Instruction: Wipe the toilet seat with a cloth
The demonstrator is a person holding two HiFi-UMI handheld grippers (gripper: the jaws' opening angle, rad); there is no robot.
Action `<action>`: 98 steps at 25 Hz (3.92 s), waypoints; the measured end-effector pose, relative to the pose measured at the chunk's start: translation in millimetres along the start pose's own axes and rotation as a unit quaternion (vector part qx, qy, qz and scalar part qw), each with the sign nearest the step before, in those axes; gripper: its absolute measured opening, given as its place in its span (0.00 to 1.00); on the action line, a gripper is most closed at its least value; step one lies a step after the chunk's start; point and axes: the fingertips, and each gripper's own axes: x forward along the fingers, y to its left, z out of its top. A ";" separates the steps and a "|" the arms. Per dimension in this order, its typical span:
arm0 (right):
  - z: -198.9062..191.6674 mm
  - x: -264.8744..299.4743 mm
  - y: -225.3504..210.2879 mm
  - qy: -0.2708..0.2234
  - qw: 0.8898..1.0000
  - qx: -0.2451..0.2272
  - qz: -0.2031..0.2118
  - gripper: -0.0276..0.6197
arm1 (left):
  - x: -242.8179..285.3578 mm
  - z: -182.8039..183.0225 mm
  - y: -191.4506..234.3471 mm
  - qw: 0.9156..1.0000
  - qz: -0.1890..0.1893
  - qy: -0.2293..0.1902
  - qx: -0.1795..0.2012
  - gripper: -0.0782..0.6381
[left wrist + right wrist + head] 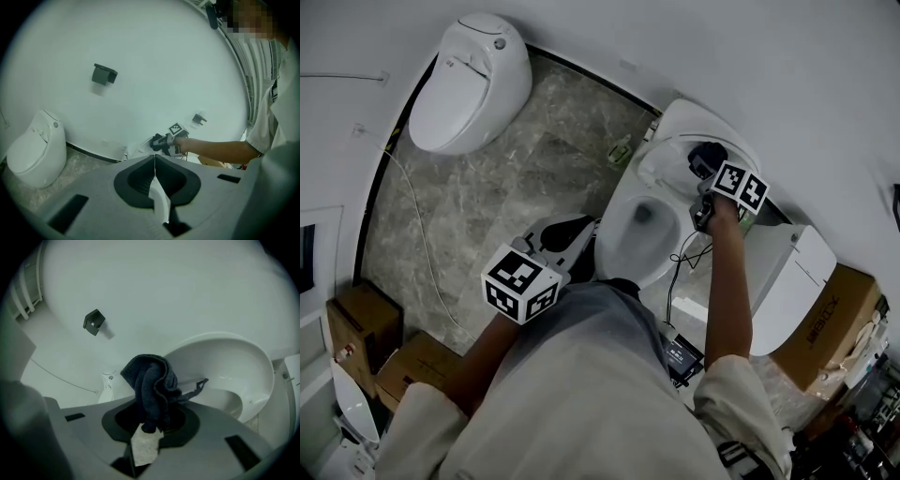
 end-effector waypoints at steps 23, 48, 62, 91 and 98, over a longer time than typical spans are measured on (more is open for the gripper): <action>-65.8 55.9 -15.1 0.001 0.996 0.093 -0.009 0.15 | 4.5 -11.2 25.8 0.999 0.011 0.039 -0.020 0.12; -117.2 113.6 -30.9 0.028 0.995 0.093 -0.035 0.15 | 19.3 -31.3 18.7 0.996 -0.013 0.085 -0.040 0.12; -147.2 140.9 -56.7 0.003 0.996 0.072 -0.060 0.15 | 72.0 -83.1 0.0 0.988 -0.057 0.133 -0.055 0.12; -236.1 183.0 -148.7 -0.034 0.981 0.183 -0.050 0.15 | 88.1 -159.0 -15.6 0.978 -0.014 0.204 -0.047 0.12; -251.1 177.6 -176.8 -0.022 0.980 0.188 -0.068 0.15 | 90.0 -170.1 -29.6 0.977 -0.013 0.209 -0.036 0.12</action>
